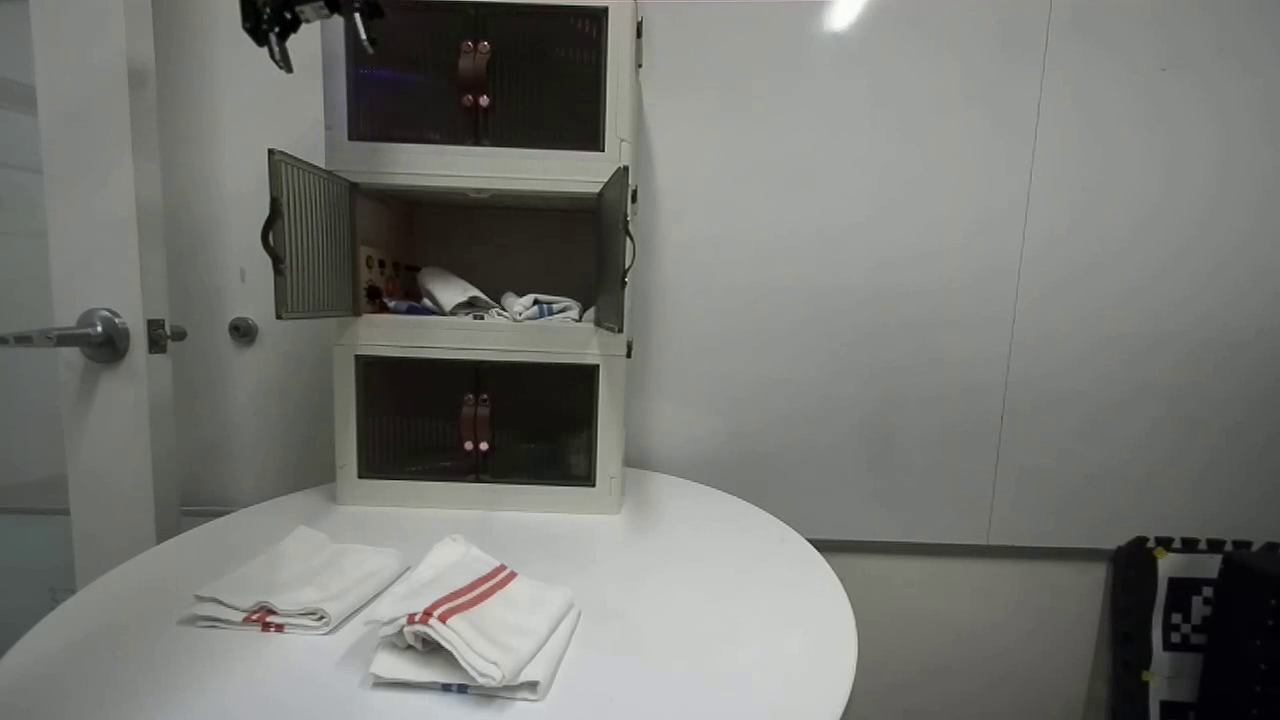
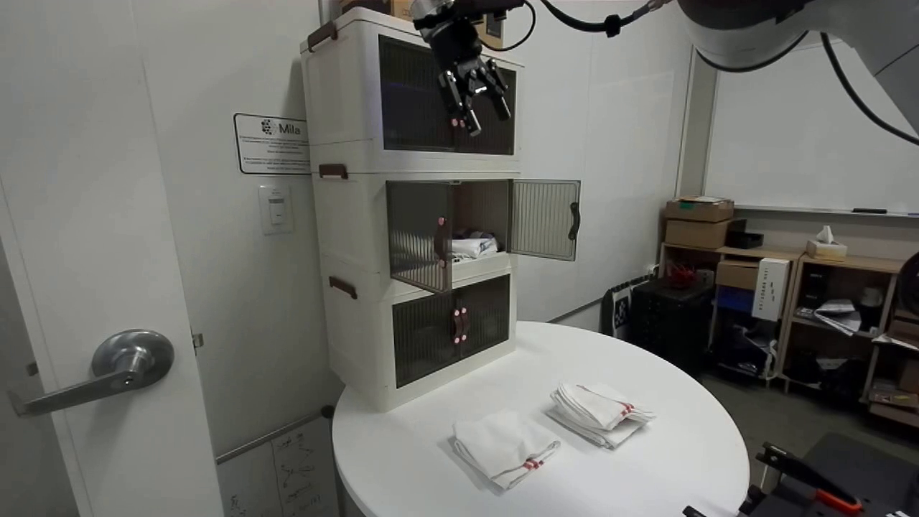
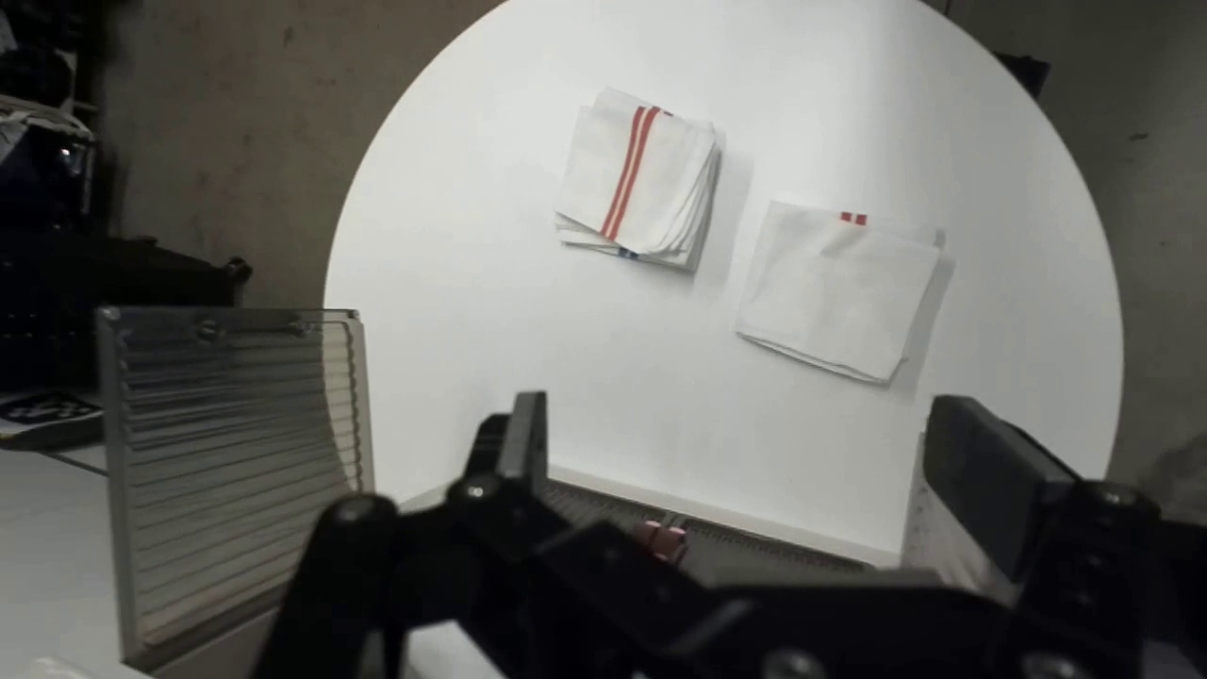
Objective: Open the middle drawer
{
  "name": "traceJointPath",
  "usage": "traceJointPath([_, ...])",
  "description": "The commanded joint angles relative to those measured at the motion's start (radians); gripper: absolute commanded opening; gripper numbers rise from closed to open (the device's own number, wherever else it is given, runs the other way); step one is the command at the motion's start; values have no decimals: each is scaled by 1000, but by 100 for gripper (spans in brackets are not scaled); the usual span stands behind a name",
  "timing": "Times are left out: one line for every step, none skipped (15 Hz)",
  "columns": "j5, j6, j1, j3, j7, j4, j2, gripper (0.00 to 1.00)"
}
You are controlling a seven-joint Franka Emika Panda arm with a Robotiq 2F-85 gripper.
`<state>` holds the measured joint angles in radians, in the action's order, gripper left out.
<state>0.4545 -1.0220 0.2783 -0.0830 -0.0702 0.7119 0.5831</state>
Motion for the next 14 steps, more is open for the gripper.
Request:
traceJointPath([44,-69,-53,25,-69,6,-24,100])
traceJointPath([37,-94,-78,25,-75,15,-27,100])
traceJointPath([24,-137,-104,24,-67,29,-28,100])
traceJointPath([8,-177,-129,19,-61,43,-29,100])
traceJointPath([8,-237,-147,17,-51,68,-30,100])
traceJointPath([6,-307,-165,12,-47,103,-33,100])
traceJointPath([-14,-349,-184,5,-32,136,-35,100])
traceJointPath([-33,-393,-202,0,-31,173,-39,100])
traceJointPath([-50,-434,-214,-5,-31,222,-51,100])
traceJointPath([-59,-479,-223,-8,-35,269,-62,100])
traceJointPath([-62,-527,-228,-12,-42,318,-74,100])
traceJointPath([-54,-582,-230,-15,-46,370,-86,100])
traceJointPath([-43,-639,-231,-20,-56,423,-103,100])
traceJointPath([-32,-706,-232,-24,-72,474,-119,100])
